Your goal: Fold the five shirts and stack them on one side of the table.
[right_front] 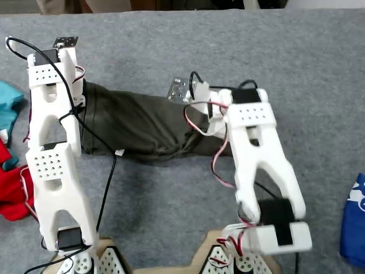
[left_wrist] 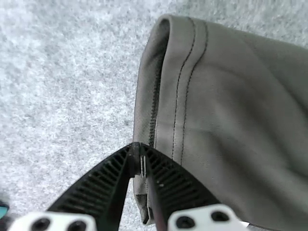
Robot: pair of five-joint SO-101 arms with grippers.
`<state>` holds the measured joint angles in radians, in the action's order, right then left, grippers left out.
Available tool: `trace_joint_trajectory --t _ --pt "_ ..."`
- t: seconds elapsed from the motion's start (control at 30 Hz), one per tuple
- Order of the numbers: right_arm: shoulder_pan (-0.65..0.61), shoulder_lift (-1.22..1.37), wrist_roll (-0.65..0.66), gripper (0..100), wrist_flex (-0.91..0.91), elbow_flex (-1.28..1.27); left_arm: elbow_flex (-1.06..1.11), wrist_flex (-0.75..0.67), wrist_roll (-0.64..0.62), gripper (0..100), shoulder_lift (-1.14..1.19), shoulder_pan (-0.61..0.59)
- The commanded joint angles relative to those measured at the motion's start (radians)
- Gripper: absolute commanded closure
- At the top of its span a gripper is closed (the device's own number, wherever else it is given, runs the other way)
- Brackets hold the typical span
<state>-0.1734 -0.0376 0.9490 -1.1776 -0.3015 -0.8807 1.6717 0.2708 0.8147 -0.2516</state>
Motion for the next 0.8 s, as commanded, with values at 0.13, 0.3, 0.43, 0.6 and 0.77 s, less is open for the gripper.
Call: trace_joint_trajectory --t 0.13,0.3,0.43,0.6,0.77 --pt "0.008 0.093 0.044 99.3 0.011 0.108 -0.015 -0.006 -0.003 98 -0.022 -0.005" --pt "0.01 0.088 0.051 91.7 0.012 0.111 -0.015 -0.006 -0.002 98 -0.022 -0.005" --pt "0.01 0.087 0.044 74.6 0.011 0.117 -0.015 -0.006 -0.002 98 -0.022 -0.003" --pt "0.01 0.087 0.044 77.3 0.003 0.157 -0.015 -0.008 -0.003 98 -0.022 -0.003" --pt "0.01 0.085 0.043 79.6 -0.115 0.22 -0.015 -0.014 -0.003 98 -0.022 -0.003"
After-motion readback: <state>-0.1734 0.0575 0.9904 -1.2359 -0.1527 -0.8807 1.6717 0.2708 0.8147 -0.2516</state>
